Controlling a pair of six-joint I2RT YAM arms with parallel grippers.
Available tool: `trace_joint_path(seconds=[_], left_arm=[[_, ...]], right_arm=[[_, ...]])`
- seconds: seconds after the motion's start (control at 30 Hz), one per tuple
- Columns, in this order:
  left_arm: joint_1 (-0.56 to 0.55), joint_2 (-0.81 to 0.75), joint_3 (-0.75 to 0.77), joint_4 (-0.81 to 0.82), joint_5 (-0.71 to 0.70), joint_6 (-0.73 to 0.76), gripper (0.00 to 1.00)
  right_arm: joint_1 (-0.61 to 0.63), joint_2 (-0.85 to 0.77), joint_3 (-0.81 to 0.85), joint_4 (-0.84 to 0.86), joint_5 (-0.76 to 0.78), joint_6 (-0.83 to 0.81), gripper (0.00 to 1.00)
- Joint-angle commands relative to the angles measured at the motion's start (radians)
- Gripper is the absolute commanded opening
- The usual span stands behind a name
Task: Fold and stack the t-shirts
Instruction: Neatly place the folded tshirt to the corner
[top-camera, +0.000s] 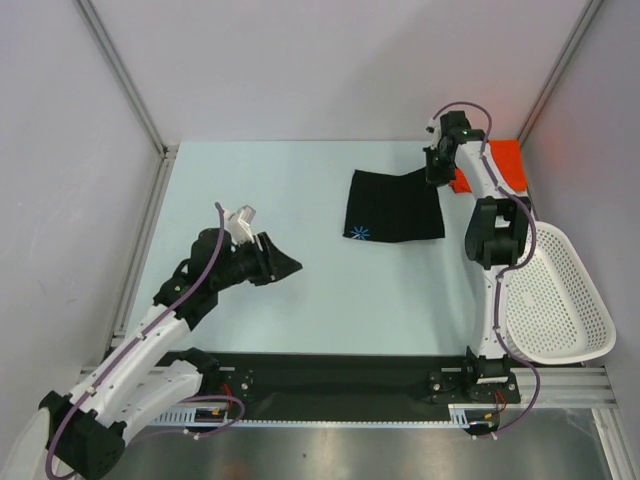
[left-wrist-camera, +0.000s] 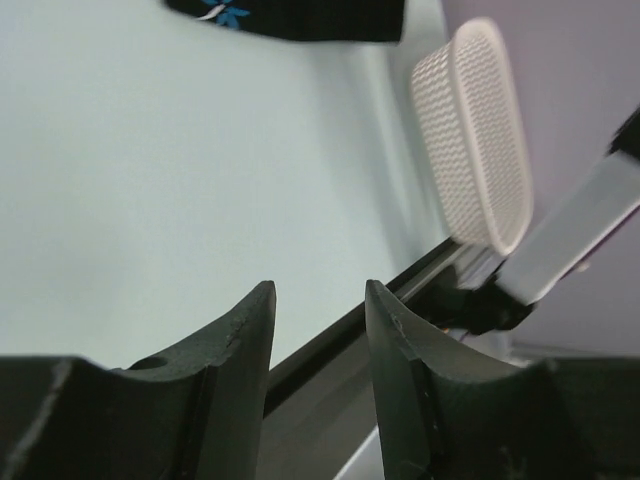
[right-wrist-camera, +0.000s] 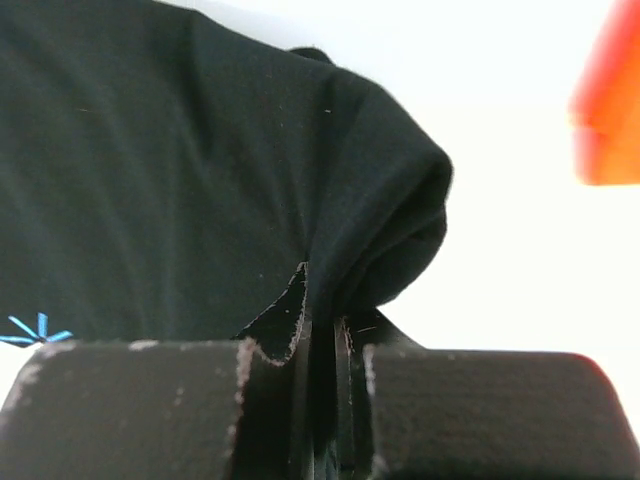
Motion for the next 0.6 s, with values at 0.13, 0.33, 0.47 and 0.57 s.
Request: trace_joint_path(seconds=[0.13, 0.33, 0.47, 0.57], left_arm=[[-0.080, -0.006, 0.094, -0.340, -0.121, 0.366, 0.47], [-0.107, 0.034, 0.111, -0.390, -0.181, 0.406, 0.47], [-0.113, 0.074, 0.149, -0.389, -0.185, 0.415, 0.47], [-0.111, 0.114, 0.175, -0.393, -0.181, 0.426, 0.47]], right_arm=[[-0.037, -0.100, 0.134, -0.039, 0.235, -0.172, 0.00], [-0.084, -0.097, 0.241, -0.002, 0.354, -0.327, 0.00], [-0.092, -0.123, 0.249, 0.076, 0.381, -0.410, 0.00], [-0.093, -0.100, 0.304, 0.103, 0.392, -0.470, 0.00]])
